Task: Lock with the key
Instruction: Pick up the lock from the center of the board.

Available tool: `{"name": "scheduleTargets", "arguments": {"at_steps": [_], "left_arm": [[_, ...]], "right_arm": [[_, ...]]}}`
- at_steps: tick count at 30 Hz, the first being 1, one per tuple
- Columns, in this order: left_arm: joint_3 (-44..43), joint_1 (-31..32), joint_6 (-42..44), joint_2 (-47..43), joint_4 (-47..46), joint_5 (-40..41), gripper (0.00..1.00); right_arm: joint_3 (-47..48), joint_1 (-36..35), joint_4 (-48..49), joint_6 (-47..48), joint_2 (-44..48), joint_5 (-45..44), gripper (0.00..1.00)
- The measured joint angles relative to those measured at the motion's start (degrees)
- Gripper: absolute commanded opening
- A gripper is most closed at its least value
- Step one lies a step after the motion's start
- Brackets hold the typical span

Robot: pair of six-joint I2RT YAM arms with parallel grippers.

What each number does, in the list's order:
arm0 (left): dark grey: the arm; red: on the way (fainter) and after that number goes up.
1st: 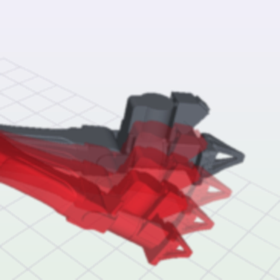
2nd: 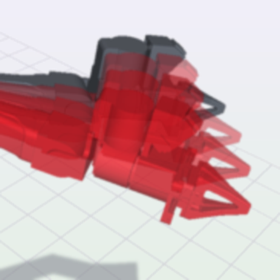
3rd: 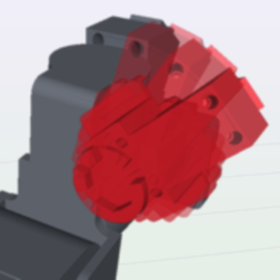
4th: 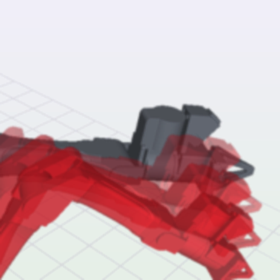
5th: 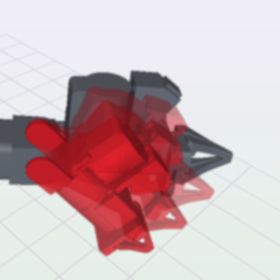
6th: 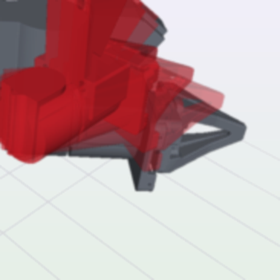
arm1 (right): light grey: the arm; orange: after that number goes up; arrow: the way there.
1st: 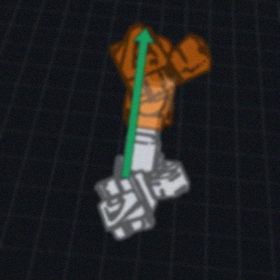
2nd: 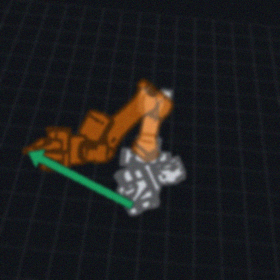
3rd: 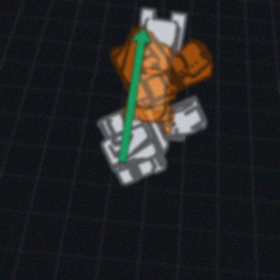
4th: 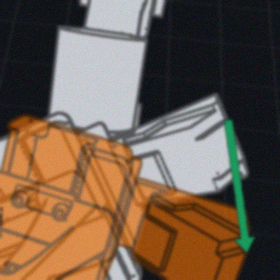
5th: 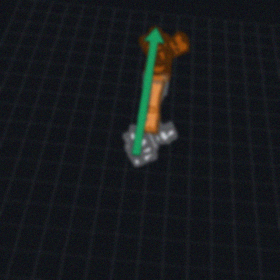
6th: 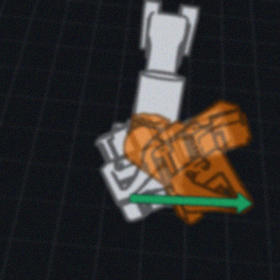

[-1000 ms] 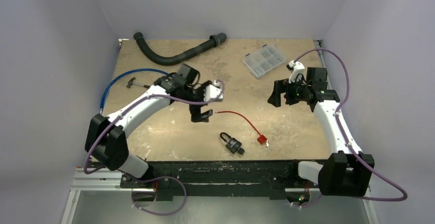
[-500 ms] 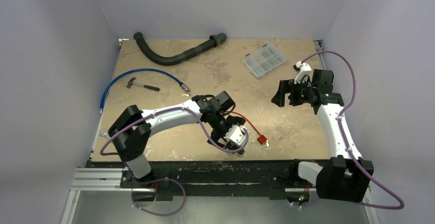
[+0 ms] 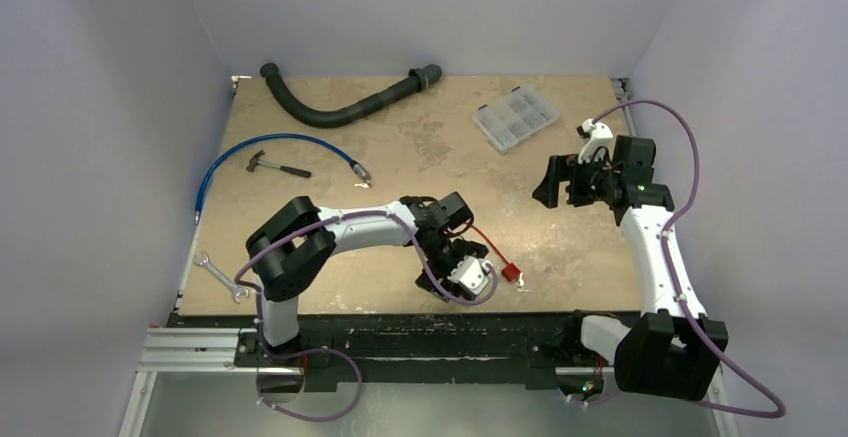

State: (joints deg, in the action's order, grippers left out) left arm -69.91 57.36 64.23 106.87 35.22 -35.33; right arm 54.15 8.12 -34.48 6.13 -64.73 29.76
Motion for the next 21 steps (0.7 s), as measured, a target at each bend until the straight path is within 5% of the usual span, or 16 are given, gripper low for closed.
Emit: {"name": "scheduleTargets", "arguments": {"at_steps": [9,21], "left_arm": [[0.04,0.52,0.96,1.66,-1.36,1.01,0.72],[0.48,0.57,1.27,1.44,-0.76,2.19,0.23]], "right_arm": [[0.0,0.09,-0.48,0.02,0.7,-0.02,0.99],[0.0,0.15,-0.13,-2.45,3.91,3.58,0.99]]}}
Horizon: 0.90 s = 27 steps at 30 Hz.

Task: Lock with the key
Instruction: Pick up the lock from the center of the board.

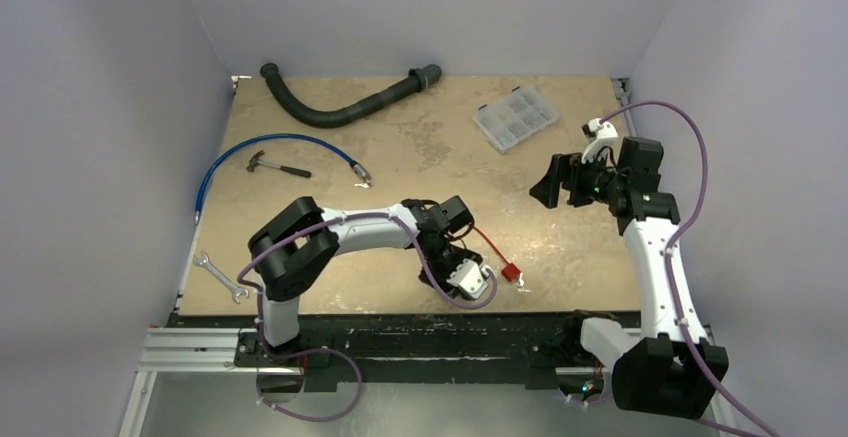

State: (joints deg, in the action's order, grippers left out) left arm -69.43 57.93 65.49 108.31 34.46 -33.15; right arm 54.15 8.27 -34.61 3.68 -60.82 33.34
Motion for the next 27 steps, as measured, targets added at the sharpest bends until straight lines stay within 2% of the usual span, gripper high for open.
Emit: {"name": "scheduleTargets", "arguments": {"at_steps": [4,9,15,21,27], "left_arm": [[0.39,-0.02,-1.66,-2.34,1.36,1.66,0.16],[0.72,-0.52,-5.18,-9.38,1.36,2.71,0.14],[0.48,-2.29,-9.16,-18.32,-0.07,4.04,0.11],[-3.52,-5.7,-14.32,-19.04,-1.01,5.62,0.1],[-7.58,-6.8,-19.32,-18.21,-4.55,8.9,0.1]], "right_arm": [[-0.04,0.0,1.4,-1.57,2.54,2.95,0.99],[-1.25,0.0,4.22,-5.29,3.96,7.98,0.99],[-3.43,-0.02,4.17,-9.09,1.68,18.67,0.99],[-7.45,-1.51,6.25,-17.29,1.01,23.15,0.99],[-9.62,-7.54,14.32,-27.43,0.33,25.9,0.99]]}}
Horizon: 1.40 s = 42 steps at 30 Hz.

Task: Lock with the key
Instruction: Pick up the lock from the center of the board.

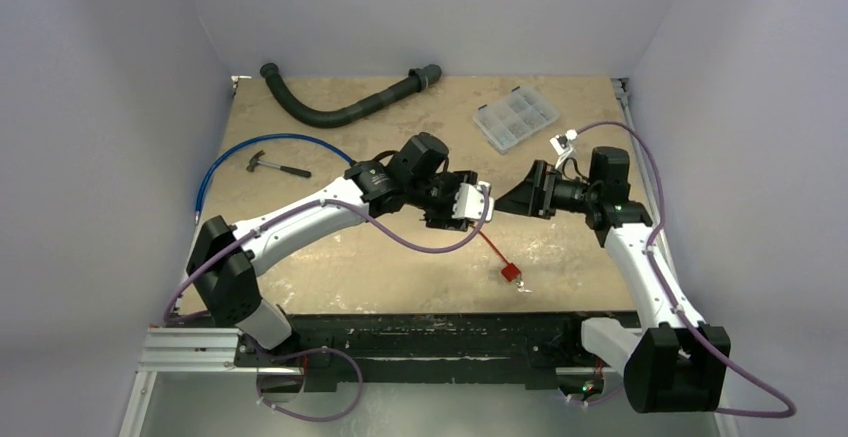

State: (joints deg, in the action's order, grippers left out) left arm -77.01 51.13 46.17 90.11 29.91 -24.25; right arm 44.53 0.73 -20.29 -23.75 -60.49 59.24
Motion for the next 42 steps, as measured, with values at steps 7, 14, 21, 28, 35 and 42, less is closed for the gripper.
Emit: {"name": "scheduleTargets", "arguments": {"at_steps": [7,14,21,28,35,42], "left_arm": [[-1.01,0.0,-5.4,1.16,-5.33,2.38,0.09],[-1.79,0.0,-8.22,2.08,-7.58,3.58,0.09],[-2.08,0.0,-9.73,2.49,-9.33,4.24,0.09],[-2.91,0.46,-11.69,2.73,-10.19,4.26,0.09],[-3.89,0.81,-12.9,2.8,-11.28,3.48,0.08],[-3.91,1.07,-13.64,2.8,-12.31,2.78,0.08]], "right_arm": [[-2.8,-4.66,10.49,-12.41,-2.19,0.85,0.93],[-2.8,-7.74,16.61,-19.96,-4.09,0.24,0.73],[-2.82,-8.66,21.0,-24.55,-5.49,-0.94,0.62],[-3.43,-9.27,23.43,-26.32,-5.66,-1.46,0.51],[-3.58,-9.9,25.33,-27.08,-6.21,-1.66,0.49],[-3.58,-10.6,27.28,-28.81,-6.69,-1.66,0.49]]}}
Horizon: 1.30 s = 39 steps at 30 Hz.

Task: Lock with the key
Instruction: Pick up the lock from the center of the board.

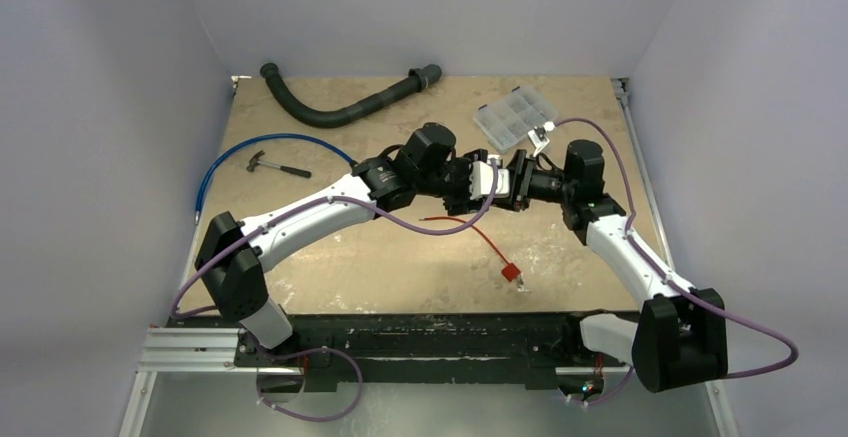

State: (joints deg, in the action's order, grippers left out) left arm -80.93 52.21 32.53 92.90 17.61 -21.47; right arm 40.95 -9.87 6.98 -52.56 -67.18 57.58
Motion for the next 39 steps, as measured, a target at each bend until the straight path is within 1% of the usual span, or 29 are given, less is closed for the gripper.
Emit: {"name": "scheduleTargets", "arguments": {"at_steps": [3,18,21,24,25,26,28,29,31,33,35,36,37,39], "left_arm": [[0.0,0.07,0.02,0.0,0.0,-0.24,0.08],[-0.28,0.87,2.99,0.09,0.94,0.7,0.08],[-0.44,0.87,3.21,0.24,1.14,0.74,0.08],[-0.79,0.87,3.34,0.44,1.49,0.7,0.12],[-0.94,0.87,3.5,0.5,1.75,0.7,0.15],[-1.11,0.87,3.61,0.57,1.99,0.68,0.18],[-1.79,0.87,3.61,0.87,2.97,0.74,0.25],[-2.34,0.87,3.54,1.07,3.69,0.85,0.3],[-4.79,0.85,3.41,2.12,6.64,1.03,0.44],[-6.84,0.79,3.17,2.82,8.74,1.05,0.61],[-7.85,0.63,3.06,2.89,9.44,0.94,0.82],[-8.46,0.2,2.49,2.86,9.68,0.39,0.9],[-8.9,-0.15,2.36,2.78,9.92,-0.2,0.93],[-9.44,-1.27,0.94,2.32,10.75,-1.66,0.96]], "right_arm": [[0.0,-0.22,0.5,-0.57,-0.46,0.0,0.46],[-0.07,-0.76,0.81,-1.44,-1.11,-0.72,0.4],[-0.07,-0.85,0.79,-1.44,-1.14,-1.09,0.33],[-0.07,-0.87,0.81,-1.44,-1.14,-1.14,0.12],[-0.07,-0.87,0.81,-1.44,-1.14,-1.14,0.02],[-0.07,-0.87,0.83,-1.44,-1.16,-1.14,0.0],[-0.07,-0.9,0.98,-1.44,-1.31,-1.09,0.0],[-0.04,-0.9,1.11,-1.44,-1.44,-1.03,0.0],[0.04,-0.85,1.38,-1.53,-1.7,-0.63,0.0],[0.52,-0.37,1.44,-1.77,-1.88,0.04,0.0],[1.16,0.28,1.84,-2.43,-1.88,0.94,0.0],[1.42,0.5,2.49,-2.82,-1.88,1.38,0.0],[1.68,0.76,3.54,-3.19,-1.97,1.73,0.0],[2.47,1.42,5.4,-4.22,-2.54,2.21,0.0]]}}
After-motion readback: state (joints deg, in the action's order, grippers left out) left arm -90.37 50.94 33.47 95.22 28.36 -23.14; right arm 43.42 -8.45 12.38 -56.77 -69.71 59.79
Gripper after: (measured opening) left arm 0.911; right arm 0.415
